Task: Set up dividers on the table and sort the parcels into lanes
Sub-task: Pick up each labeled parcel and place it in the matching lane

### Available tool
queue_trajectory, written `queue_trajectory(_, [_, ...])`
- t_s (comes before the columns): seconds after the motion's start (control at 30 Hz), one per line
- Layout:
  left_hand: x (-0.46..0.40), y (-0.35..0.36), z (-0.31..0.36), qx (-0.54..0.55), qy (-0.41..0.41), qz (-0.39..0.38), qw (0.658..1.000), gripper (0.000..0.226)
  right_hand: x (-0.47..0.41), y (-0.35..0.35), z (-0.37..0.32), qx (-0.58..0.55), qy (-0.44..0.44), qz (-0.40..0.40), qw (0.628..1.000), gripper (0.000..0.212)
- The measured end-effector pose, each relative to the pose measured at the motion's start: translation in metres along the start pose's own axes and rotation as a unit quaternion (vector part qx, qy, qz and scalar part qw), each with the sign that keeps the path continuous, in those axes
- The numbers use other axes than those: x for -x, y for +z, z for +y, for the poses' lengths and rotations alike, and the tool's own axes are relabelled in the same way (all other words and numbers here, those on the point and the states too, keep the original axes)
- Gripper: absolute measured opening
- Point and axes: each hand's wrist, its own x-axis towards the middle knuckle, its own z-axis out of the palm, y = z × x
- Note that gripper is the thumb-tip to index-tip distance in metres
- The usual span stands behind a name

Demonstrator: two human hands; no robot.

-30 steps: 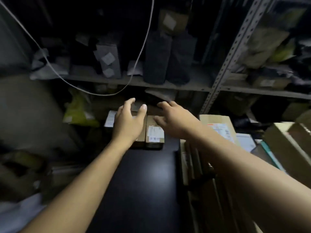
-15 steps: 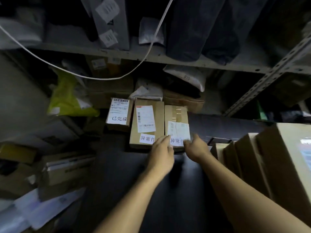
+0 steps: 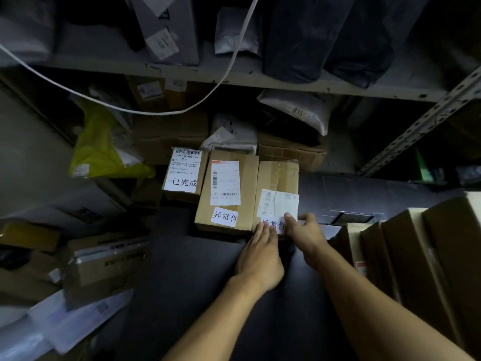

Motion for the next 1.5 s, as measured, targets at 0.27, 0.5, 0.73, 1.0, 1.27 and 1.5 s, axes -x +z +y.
queue_trajectory(0.27, [0.018, -0.002, 0.004, 0.161, 0.024, 0.117, 0.98, 0.049, 0.027, -0.023, 0.009, -0.015, 0.0, 0.035, 0.999, 0.025])
queue_trajectory(0.5, [0.044, -0.027, 0.027, 0.345, -0.1, 0.217, 0.908, 0.05, 0.07, -0.055, 0.022, -0.091, -0.036, -0.004, 0.995, 0.019])
queue_trajectory(0.73, [0.118, -0.043, 0.074, 0.342, -0.063, 0.291, 0.891, 0.028, 0.153, -0.077, 0.019, -0.14, -0.097, -0.053, 0.984, 0.033])
queue_trajectory(1.0, [0.226, -0.042, 0.138, 0.325, -0.074, 0.411, 0.849, 0.029, 0.265, -0.127, 0.015, -0.115, -0.192, -0.073, 0.972, 0.038])
queue_trajectory(1.27, [0.291, -0.049, 0.181, 0.367, -0.072, 0.44, 0.816, 0.026, 0.341, -0.175, -0.001, -0.027, -0.24, -0.073, 0.968, 0.042])
queue_trajectory(1.5, [0.295, -0.095, 0.234, 0.422, -0.015, 0.428, 0.799, 0.016, 0.372, -0.244, -0.06, 0.037, -0.303, -0.071, 0.95, 0.027])
